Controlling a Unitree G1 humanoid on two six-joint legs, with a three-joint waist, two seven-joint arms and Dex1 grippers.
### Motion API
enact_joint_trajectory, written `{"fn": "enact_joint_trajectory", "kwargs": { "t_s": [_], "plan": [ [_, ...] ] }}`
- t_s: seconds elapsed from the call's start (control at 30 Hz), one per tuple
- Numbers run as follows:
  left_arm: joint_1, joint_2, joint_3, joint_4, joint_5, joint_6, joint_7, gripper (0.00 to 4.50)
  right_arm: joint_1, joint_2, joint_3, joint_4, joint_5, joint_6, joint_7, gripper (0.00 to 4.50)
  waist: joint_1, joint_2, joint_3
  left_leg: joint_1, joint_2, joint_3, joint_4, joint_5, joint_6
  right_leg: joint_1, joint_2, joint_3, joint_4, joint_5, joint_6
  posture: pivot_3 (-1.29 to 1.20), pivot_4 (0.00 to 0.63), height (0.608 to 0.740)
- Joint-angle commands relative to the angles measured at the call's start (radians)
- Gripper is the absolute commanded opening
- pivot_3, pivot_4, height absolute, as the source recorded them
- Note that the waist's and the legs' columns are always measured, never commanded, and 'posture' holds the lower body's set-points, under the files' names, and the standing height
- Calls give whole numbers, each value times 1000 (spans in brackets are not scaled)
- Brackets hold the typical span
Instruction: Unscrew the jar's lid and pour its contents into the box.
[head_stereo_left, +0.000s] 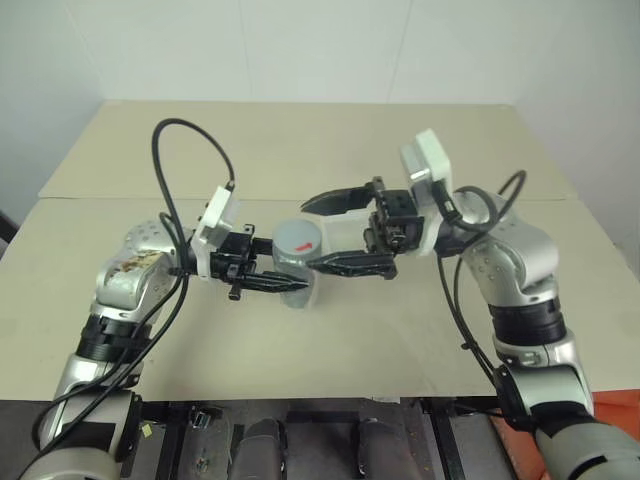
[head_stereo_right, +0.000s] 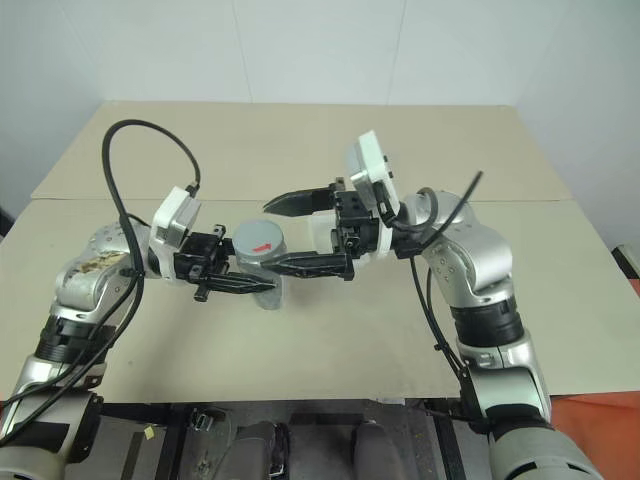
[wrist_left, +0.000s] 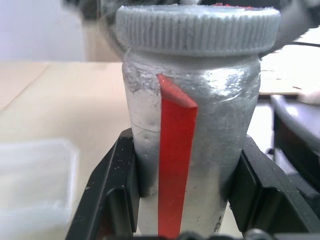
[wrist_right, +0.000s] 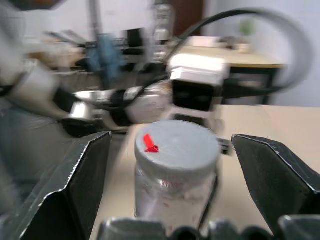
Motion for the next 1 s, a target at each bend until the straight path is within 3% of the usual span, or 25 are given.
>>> {"fn": "enact_joint_trajectory", "kwargs": {
  "t_s": [0.03, 0.17, 0.3, 0.7, 1.0],
  "plan": [
    [18, -13, 54, -32, 42, -15, 142, 1952, 33, -17, -84, -145, 14, 4, -137, 4468, 1, 0, 0, 0, 0, 0, 0, 0, 0, 0, 0, 0, 0, 0, 0, 0, 150, 740],
    [39, -40, 60, -48, 68, -17, 232, 1952, 50, 12, -84, -239, -12, 83, -358, 4468, 1, 0, 0, 0, 0, -2, 0, 0, 0, 0, 0, 0, 0, 0, 0, 0, 150, 740],
    [34, -77, 55, -59, 75, -4, 302, 1952, 34, 49, 20, -282, -127, 173, -550, 4468, -2, 0, 0, 0, 0, -1, 0, 0, 0, 0, 0, 0, 0, 0, 0, 0, 150, 740],
    [-7, -85, 39, -28, 87, -17, 284, 1952, 0, 114, 128, -277, -206, 248, -684, 4468, 0, 0, 0, 0, 0, 1, 0, 0, 0, 0, 0, 0, -1, 0, 0, 0, 150, 740],
    [-2, -81, 41, -28, 88, -17, 278, 1952, -24, 155, 109, -224, -230, 259, -723, 4468, -2, 0, 0, 0, 0, 1, 0, 0, 0, 0, 0, 0, -1, 0, 0, 0, 150, 740]
  ]
}}
